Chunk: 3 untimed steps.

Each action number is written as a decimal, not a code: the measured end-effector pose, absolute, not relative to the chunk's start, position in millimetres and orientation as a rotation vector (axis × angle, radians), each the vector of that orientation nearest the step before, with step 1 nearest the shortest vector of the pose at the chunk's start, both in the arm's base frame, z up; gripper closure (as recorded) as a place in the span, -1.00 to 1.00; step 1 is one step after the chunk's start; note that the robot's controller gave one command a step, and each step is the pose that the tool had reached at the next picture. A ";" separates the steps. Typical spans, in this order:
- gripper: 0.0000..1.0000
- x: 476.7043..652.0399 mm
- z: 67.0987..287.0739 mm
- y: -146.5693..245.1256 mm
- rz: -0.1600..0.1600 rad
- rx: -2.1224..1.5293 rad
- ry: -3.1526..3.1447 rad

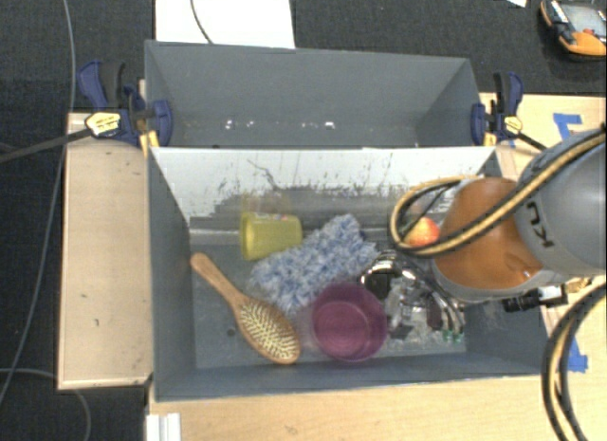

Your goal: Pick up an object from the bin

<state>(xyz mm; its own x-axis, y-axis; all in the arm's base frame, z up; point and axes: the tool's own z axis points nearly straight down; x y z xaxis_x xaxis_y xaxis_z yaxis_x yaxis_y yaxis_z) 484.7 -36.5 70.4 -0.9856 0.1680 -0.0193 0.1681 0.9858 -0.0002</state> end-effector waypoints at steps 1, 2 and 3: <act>1.00 482.3 70.5 -20.3 -0.002 0.279 3.112; 1.00 484.4 70.4 5.2 -0.003 0.275 3.109; 1.00 493.0 79.2 24.8 -0.005 0.271 3.111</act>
Offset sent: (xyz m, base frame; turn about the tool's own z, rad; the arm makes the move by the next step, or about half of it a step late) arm -0.0009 0.0415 -0.0004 0.0092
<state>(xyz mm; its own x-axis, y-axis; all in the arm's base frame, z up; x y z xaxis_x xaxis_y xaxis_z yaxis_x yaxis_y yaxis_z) 493.0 24.8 79.2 -0.9848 0.1729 -0.0187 0.1730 0.9849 -0.0019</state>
